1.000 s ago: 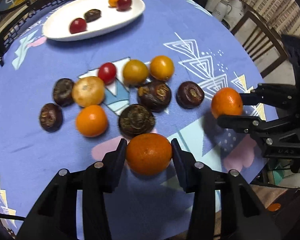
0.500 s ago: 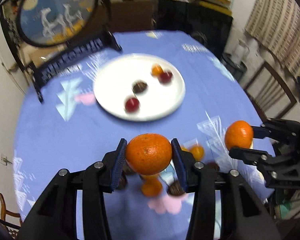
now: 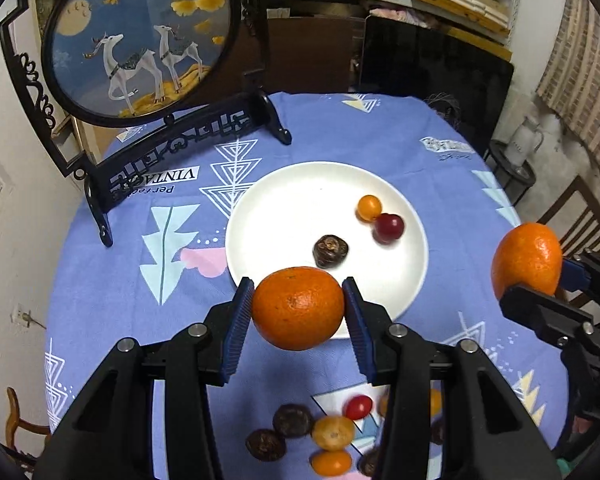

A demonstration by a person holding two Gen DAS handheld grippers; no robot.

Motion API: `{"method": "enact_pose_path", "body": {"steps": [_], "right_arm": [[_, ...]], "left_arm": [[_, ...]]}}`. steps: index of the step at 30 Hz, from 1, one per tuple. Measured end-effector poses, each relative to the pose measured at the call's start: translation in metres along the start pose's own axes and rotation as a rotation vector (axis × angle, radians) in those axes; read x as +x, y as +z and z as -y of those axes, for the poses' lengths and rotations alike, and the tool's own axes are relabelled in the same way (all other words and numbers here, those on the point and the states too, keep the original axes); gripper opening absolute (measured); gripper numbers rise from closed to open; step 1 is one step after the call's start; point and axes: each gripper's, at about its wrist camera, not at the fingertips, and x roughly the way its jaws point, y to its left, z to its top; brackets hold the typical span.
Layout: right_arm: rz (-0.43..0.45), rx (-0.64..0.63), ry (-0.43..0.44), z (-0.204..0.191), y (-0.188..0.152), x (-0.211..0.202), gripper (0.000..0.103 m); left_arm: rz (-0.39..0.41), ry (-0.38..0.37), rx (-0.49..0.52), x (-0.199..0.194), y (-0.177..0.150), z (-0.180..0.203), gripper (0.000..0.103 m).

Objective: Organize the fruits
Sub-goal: 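Carry both tangerines onto the white plate and open both grippers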

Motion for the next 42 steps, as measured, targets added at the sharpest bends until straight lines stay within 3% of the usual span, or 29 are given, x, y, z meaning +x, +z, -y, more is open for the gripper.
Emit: {"method": "enact_pose_path", "body": {"steps": [33, 35, 36, 42], "right_arm": [[-0.217, 0.034, -0.041, 0.052, 0.007, 0.152, 0.047], [-0.239, 0.020, -0.063, 0.053, 0.007, 0.159, 0.054], [-0.231, 0.009, -0.099, 0.053, 0.007, 0.159, 0.069], [-0.172, -0.009, -0.105, 0.054, 0.007, 0.131, 0.071]], "left_arm": [[-0.193, 0.057, 0.010, 0.152, 0.043, -0.015, 0.045], [-0.194, 0.063, 0.005, 0.154, 0.044, -0.017, 0.056], [-0.184, 0.081, -0.002, 0.153, 0.044, -0.019, 0.071], [-0.128, 0.086, -0.005, 0.130, 0.044, -0.029, 0.074]]}}
